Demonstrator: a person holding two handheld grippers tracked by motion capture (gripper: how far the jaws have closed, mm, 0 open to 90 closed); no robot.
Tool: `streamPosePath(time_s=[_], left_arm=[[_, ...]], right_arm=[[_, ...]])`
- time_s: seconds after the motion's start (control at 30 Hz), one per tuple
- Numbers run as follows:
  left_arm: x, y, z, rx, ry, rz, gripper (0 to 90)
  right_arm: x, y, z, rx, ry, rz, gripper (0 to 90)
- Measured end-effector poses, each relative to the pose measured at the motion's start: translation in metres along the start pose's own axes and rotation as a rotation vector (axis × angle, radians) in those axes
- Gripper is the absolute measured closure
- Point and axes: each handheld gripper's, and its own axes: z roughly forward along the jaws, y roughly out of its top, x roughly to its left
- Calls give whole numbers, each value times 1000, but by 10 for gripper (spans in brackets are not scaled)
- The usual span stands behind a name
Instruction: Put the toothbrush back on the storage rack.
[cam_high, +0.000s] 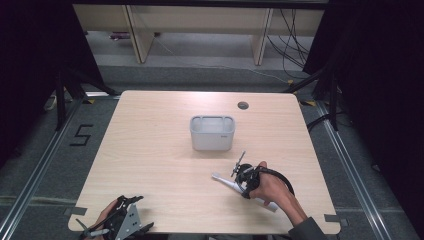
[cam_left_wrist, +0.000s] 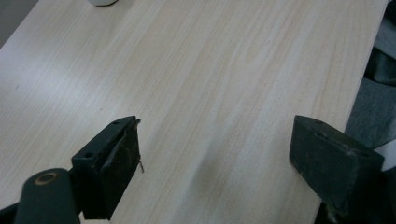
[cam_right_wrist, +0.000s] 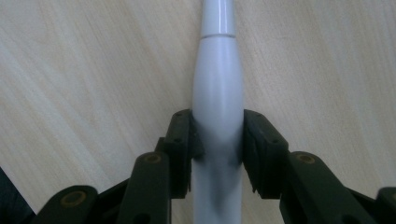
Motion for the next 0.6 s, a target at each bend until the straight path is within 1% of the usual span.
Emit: streamPosePath(time_s=[0.03,0.1,0.13,0.17,0.2,0.3,0.33,0.37,0.47,0.53,0.57,0.6], left_arm=[[0,0,0,0,0,0,158],[0,0,0,3,-2,2,158],[0,0,0,-3,0,-3,158],[0,0,0,-3,0,-3,158],[0,0,0,-3,-2,-2,158],[0,0,0,-4,-1,-2,158],[0,0,0,0,-2,3,158],[0,0,0,-3,-1,0,158],[-1,0,0,-8,3,-6,158],[0,0,0,-10,0,-1,158],[0,0,0,-6,0,2,158],[0,0,0,-11,2,-3,158]], right_arm=[[2,1,0,14,9,36,656],[0,3,1,33,10,18,657],[0,4,2,36,20,25,656],[0,4,2,36,20,25,656],[0,6,2,52,10,20,658],[-2,8,2,60,9,-6,663],[-1,9,2,67,7,1,663],[-1,9,2,72,6,10,663],[-2,11,3,72,9,-29,665],[-2,11,3,72,8,-32,665],[0,11,3,76,1,-13,666],[0,11,3,75,0,-13,666]])
